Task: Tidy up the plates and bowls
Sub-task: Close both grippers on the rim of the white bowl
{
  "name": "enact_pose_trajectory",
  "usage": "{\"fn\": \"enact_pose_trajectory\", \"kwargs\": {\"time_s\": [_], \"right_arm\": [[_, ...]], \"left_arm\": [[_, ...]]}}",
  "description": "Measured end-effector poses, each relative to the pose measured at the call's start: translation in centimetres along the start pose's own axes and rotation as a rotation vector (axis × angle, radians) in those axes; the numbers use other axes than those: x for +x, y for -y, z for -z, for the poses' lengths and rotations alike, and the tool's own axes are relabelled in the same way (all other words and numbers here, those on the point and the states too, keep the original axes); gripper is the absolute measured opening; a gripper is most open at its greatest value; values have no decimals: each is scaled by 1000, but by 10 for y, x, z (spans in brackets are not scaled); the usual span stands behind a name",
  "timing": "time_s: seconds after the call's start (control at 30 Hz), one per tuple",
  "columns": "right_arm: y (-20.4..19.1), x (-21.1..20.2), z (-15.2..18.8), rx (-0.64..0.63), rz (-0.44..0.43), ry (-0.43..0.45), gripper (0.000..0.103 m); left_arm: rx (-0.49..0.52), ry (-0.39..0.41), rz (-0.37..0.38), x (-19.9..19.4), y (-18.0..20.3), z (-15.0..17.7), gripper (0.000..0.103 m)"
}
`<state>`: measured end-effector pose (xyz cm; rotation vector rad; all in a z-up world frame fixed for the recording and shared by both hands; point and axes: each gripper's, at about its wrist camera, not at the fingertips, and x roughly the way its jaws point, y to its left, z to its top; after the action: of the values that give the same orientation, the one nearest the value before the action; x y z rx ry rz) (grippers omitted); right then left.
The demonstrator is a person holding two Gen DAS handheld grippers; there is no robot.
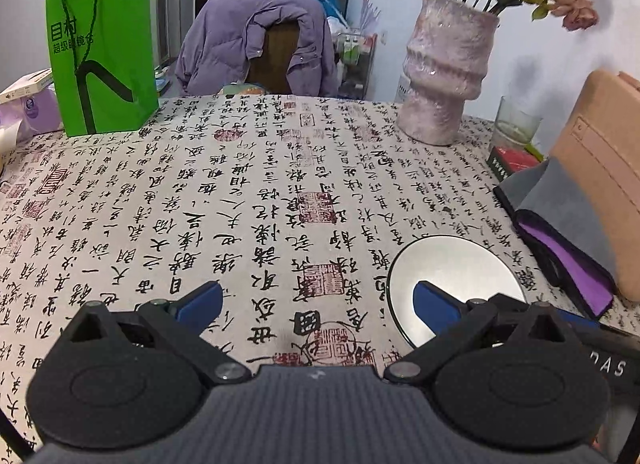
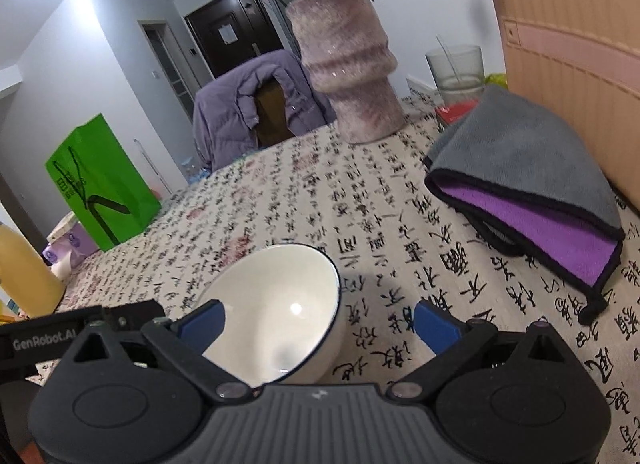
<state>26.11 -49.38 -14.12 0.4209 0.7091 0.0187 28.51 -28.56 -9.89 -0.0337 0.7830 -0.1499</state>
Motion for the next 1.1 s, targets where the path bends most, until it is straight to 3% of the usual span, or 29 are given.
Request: {"fn": "enact_pose_trajectory", "kwargs": {"time_s": [0.43, 0.53, 0.7, 0.87, 1.1], "right_arm": [[12, 26, 0, 39, 5, -53, 83], [10, 29, 2, 31, -4, -63, 71], [8, 35, 3, 20, -7, -79, 55], [9, 38, 3, 15, -20, -76, 46], [7, 43, 3, -3, -49, -67, 28]], "left_arm": [[37, -35, -51, 35, 16, -1, 103], [31, -41, -59, 39, 17, -1, 101], [48, -46, -51, 44, 25, 1, 86], [66, -63, -29, 47, 33, 4, 69], [78, -100, -8, 54, 46, 10, 35]]}}
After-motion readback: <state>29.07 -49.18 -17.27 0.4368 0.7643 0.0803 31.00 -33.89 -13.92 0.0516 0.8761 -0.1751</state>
